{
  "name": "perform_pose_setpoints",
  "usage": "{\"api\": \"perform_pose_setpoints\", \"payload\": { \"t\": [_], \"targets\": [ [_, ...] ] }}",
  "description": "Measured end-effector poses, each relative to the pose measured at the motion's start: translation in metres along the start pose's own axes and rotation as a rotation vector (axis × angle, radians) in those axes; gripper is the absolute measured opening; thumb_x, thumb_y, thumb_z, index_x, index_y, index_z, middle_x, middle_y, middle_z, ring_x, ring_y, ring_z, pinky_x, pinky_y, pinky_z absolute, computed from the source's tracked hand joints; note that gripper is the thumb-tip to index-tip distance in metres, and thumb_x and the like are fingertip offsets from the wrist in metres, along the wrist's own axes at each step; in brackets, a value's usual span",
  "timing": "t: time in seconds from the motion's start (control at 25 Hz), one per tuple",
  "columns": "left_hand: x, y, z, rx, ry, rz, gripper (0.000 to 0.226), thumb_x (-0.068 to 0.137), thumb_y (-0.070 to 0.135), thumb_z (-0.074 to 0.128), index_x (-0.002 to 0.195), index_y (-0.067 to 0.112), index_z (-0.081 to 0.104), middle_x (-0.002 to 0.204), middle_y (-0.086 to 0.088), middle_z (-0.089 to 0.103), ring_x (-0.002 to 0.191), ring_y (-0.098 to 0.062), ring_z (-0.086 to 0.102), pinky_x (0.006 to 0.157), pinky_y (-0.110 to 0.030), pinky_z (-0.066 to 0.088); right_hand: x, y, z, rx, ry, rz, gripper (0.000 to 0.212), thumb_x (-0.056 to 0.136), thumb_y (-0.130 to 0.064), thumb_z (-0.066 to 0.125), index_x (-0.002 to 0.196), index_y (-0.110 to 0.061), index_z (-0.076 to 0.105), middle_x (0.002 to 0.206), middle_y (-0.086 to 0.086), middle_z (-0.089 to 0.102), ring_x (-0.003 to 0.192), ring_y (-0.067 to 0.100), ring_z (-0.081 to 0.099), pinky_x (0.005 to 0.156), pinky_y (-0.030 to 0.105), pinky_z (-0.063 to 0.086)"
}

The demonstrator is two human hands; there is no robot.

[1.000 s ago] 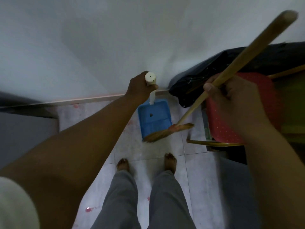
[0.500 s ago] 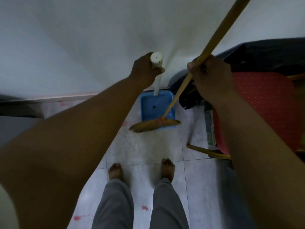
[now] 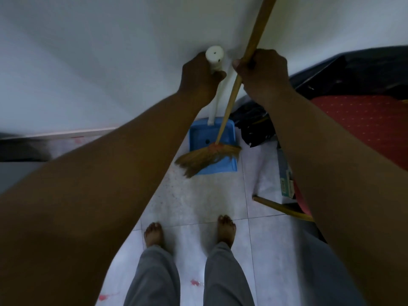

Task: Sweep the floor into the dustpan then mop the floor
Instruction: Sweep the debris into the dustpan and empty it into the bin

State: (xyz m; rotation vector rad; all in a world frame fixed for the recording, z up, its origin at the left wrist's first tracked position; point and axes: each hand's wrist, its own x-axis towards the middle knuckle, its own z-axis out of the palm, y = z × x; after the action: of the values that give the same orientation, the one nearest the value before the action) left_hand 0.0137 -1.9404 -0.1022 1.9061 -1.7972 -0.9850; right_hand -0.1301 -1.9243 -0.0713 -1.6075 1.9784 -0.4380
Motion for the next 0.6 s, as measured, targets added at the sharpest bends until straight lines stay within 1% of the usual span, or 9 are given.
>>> {"api": "perform_pose_setpoints", "payload": {
  "t": [0.08, 0.2, 0.24, 0.28, 0.32, 0.4, 0.48, 0.52, 0.6],
  "targets": [
    [0.000, -0.001, 0.002, 0.001, 0.045, -0.034, 0.050, 0.091, 0.034, 0.066, 0.133, 0.010, 0.054, 0.132, -0.005, 0.060, 0.123, -0.017, 0.054, 0.089, -0.013, 0.035, 0.002, 0.001, 0.008, -0.027, 0.022, 0.017, 0.032, 0.095, -0.048, 0.050, 0.084, -0.020, 0.058, 0.077, -0.007, 0.058, 0.070, 0.007, 0.054, 0.056, 0.009, 0.032],
    [0.000, -0.003, 0.002, 0.015, 0.068, -0.053, 0.048, 0.092, 0.036, 0.064, 0.130, 0.009, 0.055, 0.130, -0.005, 0.061, 0.121, -0.017, 0.056, 0.083, -0.009, 0.032, 0.003, 0.004, 0.015, -0.072, 0.048, 0.028, 0.031, 0.095, -0.050, 0.048, 0.087, -0.022, 0.057, 0.083, -0.008, 0.057, 0.074, 0.006, 0.051, 0.053, 0.008, 0.029],
    [-0.001, -0.004, 0.002, 0.010, 0.063, -0.057, 0.048, 0.092, 0.037, 0.064, 0.131, 0.008, 0.054, 0.131, -0.005, 0.060, 0.121, -0.017, 0.056, 0.084, -0.010, 0.034, 0.002, 0.005, 0.016, -0.071, 0.047, 0.037, 0.032, 0.095, -0.051, 0.048, 0.088, -0.021, 0.058, 0.084, -0.008, 0.057, 0.074, 0.006, 0.051, 0.050, 0.005, 0.028],
    [-0.003, -0.004, 0.002, -0.001, 0.053, -0.063, 0.050, 0.092, 0.037, 0.064, 0.131, 0.007, 0.053, 0.131, -0.006, 0.060, 0.121, -0.018, 0.056, 0.086, -0.012, 0.037, 0.000, 0.006, 0.018, -0.061, 0.042, 0.046, 0.035, 0.094, -0.052, 0.049, 0.090, -0.019, 0.060, 0.085, -0.007, 0.058, 0.076, 0.007, 0.052, 0.050, 0.003, 0.028],
    [-0.006, -0.005, 0.002, -0.014, 0.040, -0.069, 0.053, 0.092, 0.039, 0.064, 0.132, 0.006, 0.051, 0.130, -0.007, 0.060, 0.120, -0.018, 0.057, 0.088, -0.014, 0.040, -0.002, 0.008, 0.020, -0.043, 0.034, 0.055, 0.038, 0.093, -0.052, 0.051, 0.094, -0.016, 0.062, 0.088, -0.005, 0.059, 0.079, 0.008, 0.054, 0.055, 0.003, 0.030],
    [-0.011, -0.007, 0.001, -0.022, 0.009, -0.086, 0.059, 0.090, 0.043, 0.065, 0.132, 0.005, 0.048, 0.127, -0.007, 0.060, 0.115, -0.017, 0.058, 0.082, -0.015, 0.041, -0.009, 0.011, 0.025, 0.003, 0.022, 0.074, 0.046, 0.090, -0.054, 0.055, 0.105, -0.011, 0.064, 0.099, 0.000, 0.065, 0.092, 0.013, 0.060, 0.071, 0.013, 0.038],
    [-0.020, -0.011, -0.004, -0.030, -0.014, -0.116, 0.067, 0.088, 0.048, 0.065, 0.134, 0.004, 0.046, 0.127, -0.008, 0.060, 0.115, -0.018, 0.057, 0.081, -0.015, 0.039, -0.018, 0.014, 0.029, 0.034, 0.016, 0.104, 0.052, 0.088, -0.055, 0.057, 0.114, -0.010, 0.062, 0.111, 0.004, 0.066, 0.104, 0.017, 0.061, 0.076, 0.018, 0.039],
    [-0.026, -0.014, -0.007, -0.039, -0.025, -0.133, 0.071, 0.088, 0.050, 0.065, 0.137, 0.004, 0.044, 0.130, -0.009, 0.058, 0.118, -0.019, 0.056, 0.084, -0.016, 0.039, -0.024, 0.014, 0.030, 0.037, 0.007, 0.124, 0.056, 0.088, -0.055, 0.058, 0.120, -0.010, 0.059, 0.117, 0.005, 0.064, 0.108, 0.018, 0.059, 0.079, 0.018, 0.040],
    [-0.041, -0.021, -0.014, -0.067, -0.045, -0.167, 0.077, 0.088, 0.051, 0.064, 0.143, 0.004, 0.038, 0.136, -0.011, 0.055, 0.123, -0.021, 0.054, 0.093, -0.021, 0.042, -0.033, 0.014, 0.031, 0.059, -0.046, 0.171, 0.067, 0.088, -0.056, 0.057, 0.133, -0.007, 0.050, 0.129, 0.007, 0.058, 0.118, 0.019, 0.054, 0.093, 0.024, 0.043]
  ]
}}
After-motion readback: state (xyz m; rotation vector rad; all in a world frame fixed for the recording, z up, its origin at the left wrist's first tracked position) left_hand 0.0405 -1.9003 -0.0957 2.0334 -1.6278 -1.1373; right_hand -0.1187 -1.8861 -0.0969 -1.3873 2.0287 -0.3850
